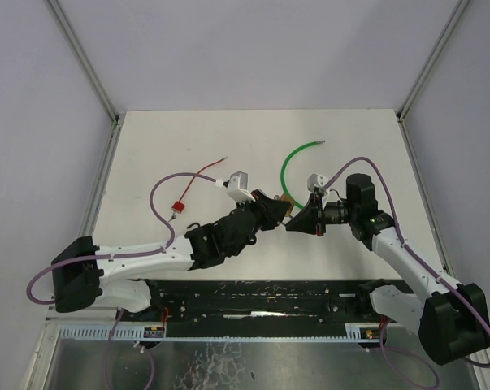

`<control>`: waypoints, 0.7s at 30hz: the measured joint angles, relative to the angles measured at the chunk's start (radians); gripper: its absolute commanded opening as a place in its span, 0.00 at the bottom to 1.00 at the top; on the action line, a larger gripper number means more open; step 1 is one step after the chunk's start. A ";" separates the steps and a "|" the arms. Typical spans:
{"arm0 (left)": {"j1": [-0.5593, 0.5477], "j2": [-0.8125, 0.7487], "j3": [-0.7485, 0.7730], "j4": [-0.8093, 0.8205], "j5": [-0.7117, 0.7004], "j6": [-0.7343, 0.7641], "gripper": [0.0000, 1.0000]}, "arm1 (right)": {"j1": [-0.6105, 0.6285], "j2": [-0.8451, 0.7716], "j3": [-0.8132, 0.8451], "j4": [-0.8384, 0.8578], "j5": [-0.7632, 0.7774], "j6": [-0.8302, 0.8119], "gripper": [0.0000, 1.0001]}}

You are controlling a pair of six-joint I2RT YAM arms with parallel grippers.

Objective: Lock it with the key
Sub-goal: Lock the lock.

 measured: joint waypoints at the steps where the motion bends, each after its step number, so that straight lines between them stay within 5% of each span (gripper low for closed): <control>1: 0.000 -0.001 0.000 0.001 0.002 0.002 0.00 | 0.000 -0.003 0.000 -0.002 0.000 0.000 0.00; 4: 0.000 -0.009 0.000 0.006 0.012 0.003 0.03 | 0.000 -0.026 0.000 -0.012 0.004 -0.007 0.00; 7: 0.000 -0.022 -0.005 0.017 0.019 0.003 0.25 | -0.001 -0.050 0.012 -0.038 0.010 -0.025 0.00; 13: 0.000 -0.065 -0.037 0.055 0.020 0.002 0.51 | -0.022 -0.069 0.045 -0.093 0.009 -0.057 0.00; 21: 0.000 -0.090 -0.092 0.096 0.019 0.004 0.70 | -0.047 -0.076 0.045 -0.107 0.008 -0.056 0.00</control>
